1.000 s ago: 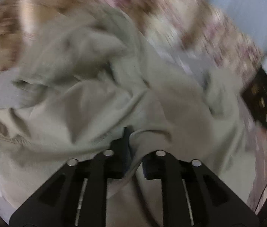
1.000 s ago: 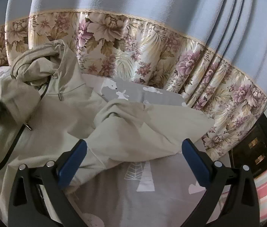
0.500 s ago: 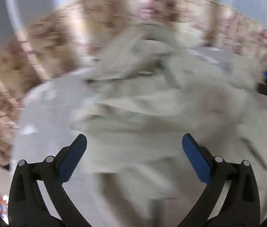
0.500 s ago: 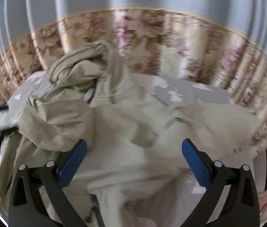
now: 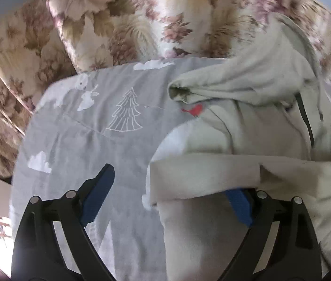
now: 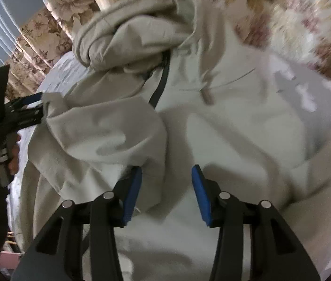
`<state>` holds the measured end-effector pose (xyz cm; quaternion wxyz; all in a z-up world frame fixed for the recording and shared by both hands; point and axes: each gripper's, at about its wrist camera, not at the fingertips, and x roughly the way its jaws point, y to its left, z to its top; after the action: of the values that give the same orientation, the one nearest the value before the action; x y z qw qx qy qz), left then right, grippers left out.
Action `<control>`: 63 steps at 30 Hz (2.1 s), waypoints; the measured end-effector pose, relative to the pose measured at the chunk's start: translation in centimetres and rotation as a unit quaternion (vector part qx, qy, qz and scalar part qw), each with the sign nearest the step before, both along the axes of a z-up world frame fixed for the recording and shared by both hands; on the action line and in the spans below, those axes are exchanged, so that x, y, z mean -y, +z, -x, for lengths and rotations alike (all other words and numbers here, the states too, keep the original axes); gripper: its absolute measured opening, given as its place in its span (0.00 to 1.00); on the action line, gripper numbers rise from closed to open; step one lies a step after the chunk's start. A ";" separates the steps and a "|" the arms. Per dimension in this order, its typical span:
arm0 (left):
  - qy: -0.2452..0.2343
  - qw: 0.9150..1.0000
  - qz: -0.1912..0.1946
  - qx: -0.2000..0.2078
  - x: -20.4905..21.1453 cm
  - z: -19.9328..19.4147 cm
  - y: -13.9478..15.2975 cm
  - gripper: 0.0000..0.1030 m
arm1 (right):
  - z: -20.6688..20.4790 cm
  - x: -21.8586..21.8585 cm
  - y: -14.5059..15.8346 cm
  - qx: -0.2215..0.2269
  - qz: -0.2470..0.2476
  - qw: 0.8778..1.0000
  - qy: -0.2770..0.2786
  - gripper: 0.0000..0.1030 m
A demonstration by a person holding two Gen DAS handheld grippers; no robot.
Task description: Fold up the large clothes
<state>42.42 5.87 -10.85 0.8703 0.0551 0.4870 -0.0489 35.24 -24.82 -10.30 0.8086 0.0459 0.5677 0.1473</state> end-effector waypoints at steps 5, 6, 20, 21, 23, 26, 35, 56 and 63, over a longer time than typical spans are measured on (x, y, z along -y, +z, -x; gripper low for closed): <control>-0.005 1.000 -0.018 0.016 0.7 0.5 0.7 0.87 | 0.3 0.6 1.1 0.004 -0.070 0.997 -0.005 0.45; -0.008 1.000 -0.022 0.019 1.0 1.0 0.9 0.87 | 0.5 1.0 1.4 0.010 -0.082 0.997 -0.012 0.48; -0.014 1.000 -0.022 -0.010 2.3 3.4 -0.4 0.87 | 1.6 -4.2 -0.4 0.032 -0.028 0.998 0.054 0.15; -0.013 1.000 -0.028 -0.006 2.2 3.6 -0.2 0.87 | 2.0 -4.1 0.8 0.063 0.007 0.997 0.046 0.11; -0.012 0.998 -0.059 0.010 2.5 3.9 0.2 0.88 | 3.0 -3.0 3.9 0.147 0.118 0.982 0.004 0.10; -0.012 0.996 -0.082 0.016 3.1 3.8 0.3 0.88 | 3.9 -0.3 7.2 0.184 0.220 0.956 -0.067 0.11; -0.045 0.998 -0.052 0.014 6.1 4.2 1.4 0.89 | 4.8 8.7 11.2 0.156 0.132 0.969 -0.136 0.58; -0.030 0.996 -0.062 0.060 3.9 5.5 4.2 0.97 | 6.7 29.6 10.7 0.145 0.093 0.928 -0.329 0.73; -0.020 0.998 -0.056 0.036 3.7 6.0 3.7 0.97 | 8.0 42.8 0.7 0.081 -0.064 0.885 -0.455 0.73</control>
<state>36.43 2.21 -7.17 0.8817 0.1150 0.4561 -0.0368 27.22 -67.65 -9.57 0.8253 0.3390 0.4063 -0.1973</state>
